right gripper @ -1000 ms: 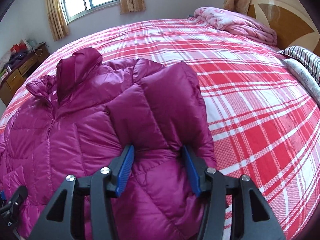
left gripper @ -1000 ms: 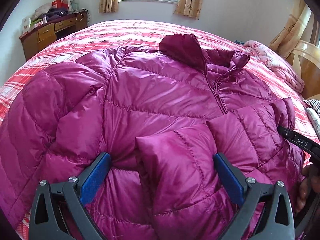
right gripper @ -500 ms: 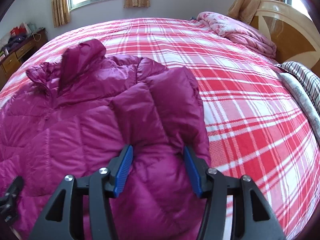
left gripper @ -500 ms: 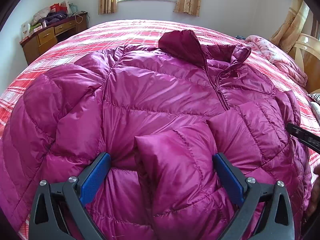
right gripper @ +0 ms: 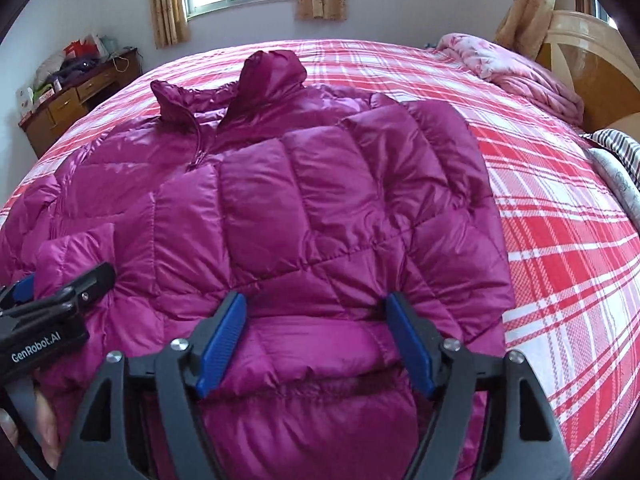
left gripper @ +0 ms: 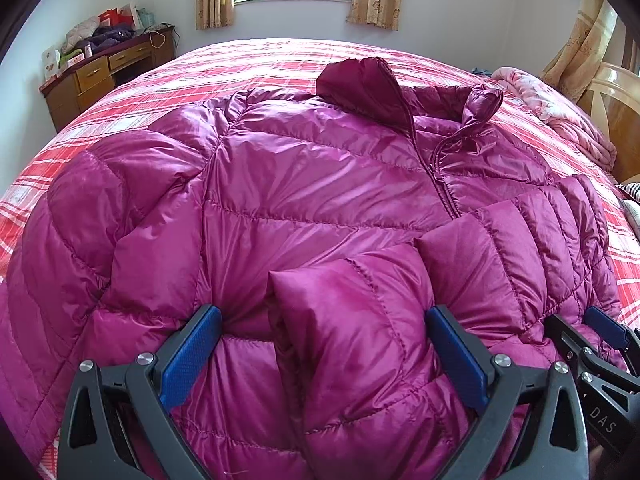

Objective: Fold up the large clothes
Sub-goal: 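Reach the left tool to the other sleeve cuff and close on it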

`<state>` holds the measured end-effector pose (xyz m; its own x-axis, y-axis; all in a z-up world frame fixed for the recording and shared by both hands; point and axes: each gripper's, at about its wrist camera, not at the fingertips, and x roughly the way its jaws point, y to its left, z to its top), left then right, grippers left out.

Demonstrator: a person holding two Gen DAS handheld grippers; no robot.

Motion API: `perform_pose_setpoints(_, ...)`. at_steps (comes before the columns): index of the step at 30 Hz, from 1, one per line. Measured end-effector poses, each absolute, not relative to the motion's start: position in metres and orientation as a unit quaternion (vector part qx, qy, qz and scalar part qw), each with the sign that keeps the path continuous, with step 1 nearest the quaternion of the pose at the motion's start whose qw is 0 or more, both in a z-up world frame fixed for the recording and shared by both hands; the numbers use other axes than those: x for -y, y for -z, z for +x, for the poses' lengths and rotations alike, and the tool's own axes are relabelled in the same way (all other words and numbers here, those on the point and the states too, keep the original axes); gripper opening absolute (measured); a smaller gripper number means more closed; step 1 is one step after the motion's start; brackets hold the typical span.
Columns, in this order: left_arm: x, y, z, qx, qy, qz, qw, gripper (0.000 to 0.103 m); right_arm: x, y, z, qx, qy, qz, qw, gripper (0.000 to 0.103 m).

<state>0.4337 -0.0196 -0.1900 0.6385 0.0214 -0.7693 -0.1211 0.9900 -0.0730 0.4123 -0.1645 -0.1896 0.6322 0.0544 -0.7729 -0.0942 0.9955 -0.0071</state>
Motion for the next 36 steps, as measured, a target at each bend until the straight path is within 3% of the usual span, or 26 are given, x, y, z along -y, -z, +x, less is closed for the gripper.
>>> perform_pose_setpoints(8,0.014,0.183,0.428,-0.447,0.004,-0.023,0.894,0.102,0.165,0.19,0.411,-0.423,-0.036,-0.027,0.905,0.079)
perform_pose_setpoints(19,-0.102,0.121,0.31,-0.335,-0.112,-0.002,0.936,0.102,0.165,0.19,0.411,-0.419,-0.034,-0.024,0.907,0.08)
perform_pose_setpoints(27,-0.23,0.152,0.232,-0.361,-0.249,-0.067,0.896,0.102,0.165,0.189,0.409,-0.416,-0.033,-0.021,0.908,0.08)
perform_pose_setpoints(36,-0.251,0.178,0.223,-0.375,-0.188,-0.173,0.891,0.102,0.167,0.187,0.405,-0.411,-0.025,-0.019,0.911,0.083)
